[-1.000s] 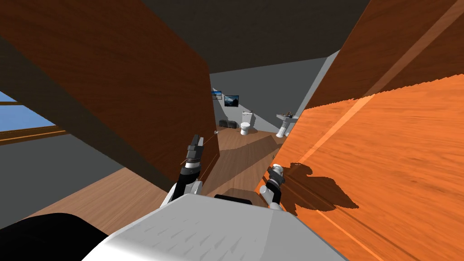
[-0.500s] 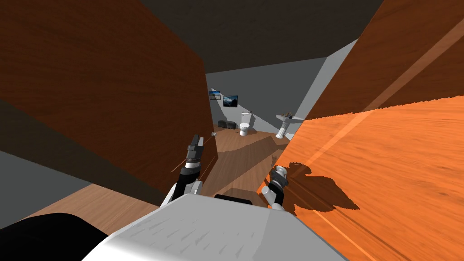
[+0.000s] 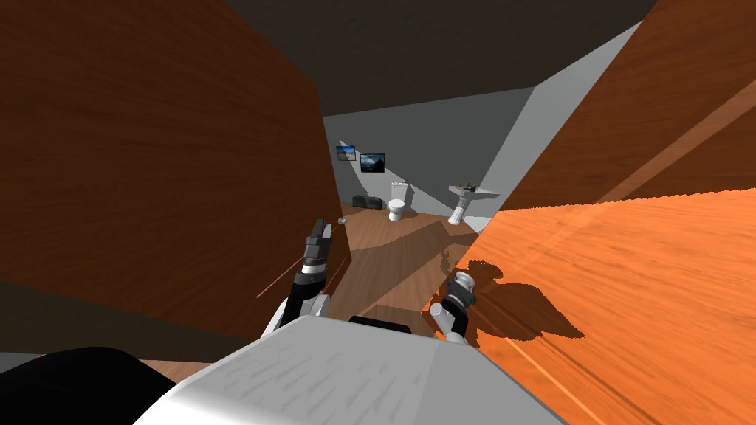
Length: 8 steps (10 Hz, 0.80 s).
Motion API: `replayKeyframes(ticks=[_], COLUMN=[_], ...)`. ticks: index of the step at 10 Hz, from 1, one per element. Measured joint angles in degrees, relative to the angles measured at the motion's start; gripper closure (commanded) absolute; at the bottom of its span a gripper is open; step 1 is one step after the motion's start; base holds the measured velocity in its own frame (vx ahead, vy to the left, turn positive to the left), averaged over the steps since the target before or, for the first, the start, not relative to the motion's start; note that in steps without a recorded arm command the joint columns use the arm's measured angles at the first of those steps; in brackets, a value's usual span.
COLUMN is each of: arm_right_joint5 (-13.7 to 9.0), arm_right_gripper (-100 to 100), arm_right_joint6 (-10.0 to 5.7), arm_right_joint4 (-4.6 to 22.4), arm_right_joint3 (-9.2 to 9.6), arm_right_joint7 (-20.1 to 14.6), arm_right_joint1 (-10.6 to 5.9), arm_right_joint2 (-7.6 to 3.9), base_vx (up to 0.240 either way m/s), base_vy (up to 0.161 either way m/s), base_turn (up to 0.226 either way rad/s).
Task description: Push the door open
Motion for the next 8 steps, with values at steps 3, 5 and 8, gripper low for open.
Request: replayKeyframes(ticks=[3, 5, 8], arm_right_joint5=[-0.6, -1.4, -2.8], arm_right_gripper=[100, 100, 100], arm_right_joint6=[-1.17, -0.59, -1.13], arm_right_joint4=[2.8, 0.7, 1.3], arm_right_joint3=[-0.65, -1.75, -3.56], arm_right_joint7=[-0.7, 0.1, 0.5], arm_right_joint1=[-0.91, 0.26, 0.08], arm_right_joint2=[-0.34, -0.34, -1.05], base_vx=[0.136, 0.212, 0.196], base_vy=[-0.035, -0.05, -0.089], base_turn=[-0.038, -0.082, -0.056])
